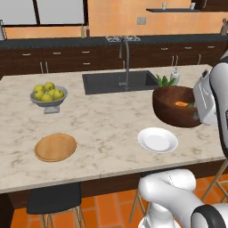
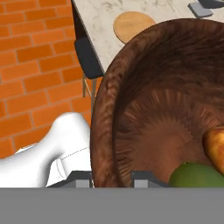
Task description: Pick the chicken drumstick and lime from their plates and place them in the bowl. Then put the bowl in the fridge.
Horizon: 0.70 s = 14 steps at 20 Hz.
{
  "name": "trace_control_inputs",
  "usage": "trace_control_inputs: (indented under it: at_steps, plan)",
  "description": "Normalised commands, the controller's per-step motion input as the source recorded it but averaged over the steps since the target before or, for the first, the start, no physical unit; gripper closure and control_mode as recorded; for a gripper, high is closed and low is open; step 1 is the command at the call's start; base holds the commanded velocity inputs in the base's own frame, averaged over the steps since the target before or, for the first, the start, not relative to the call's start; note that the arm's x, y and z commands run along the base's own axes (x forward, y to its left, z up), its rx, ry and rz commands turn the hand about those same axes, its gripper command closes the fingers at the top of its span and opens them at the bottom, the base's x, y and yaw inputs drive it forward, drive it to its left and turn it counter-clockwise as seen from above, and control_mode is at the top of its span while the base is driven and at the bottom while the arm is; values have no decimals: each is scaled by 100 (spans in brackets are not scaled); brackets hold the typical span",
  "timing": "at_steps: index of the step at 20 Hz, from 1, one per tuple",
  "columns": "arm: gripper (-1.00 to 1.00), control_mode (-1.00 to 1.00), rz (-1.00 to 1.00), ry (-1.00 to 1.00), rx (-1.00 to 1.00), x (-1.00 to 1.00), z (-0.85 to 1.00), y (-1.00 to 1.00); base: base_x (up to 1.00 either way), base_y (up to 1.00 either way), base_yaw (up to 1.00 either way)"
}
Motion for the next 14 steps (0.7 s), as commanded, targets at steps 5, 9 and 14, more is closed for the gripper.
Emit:
trace_control_inputs:
  at_steps: [5, 9, 14]
  plan:
    - [100, -100, 0, 0, -1, 0, -14, 11, 0, 0, 0]
    - [100, -100, 0, 0, 0, 0, 0, 0, 0, 0, 0]
    - [100, 100, 0, 0, 0, 0, 0, 0, -80, -11, -4]
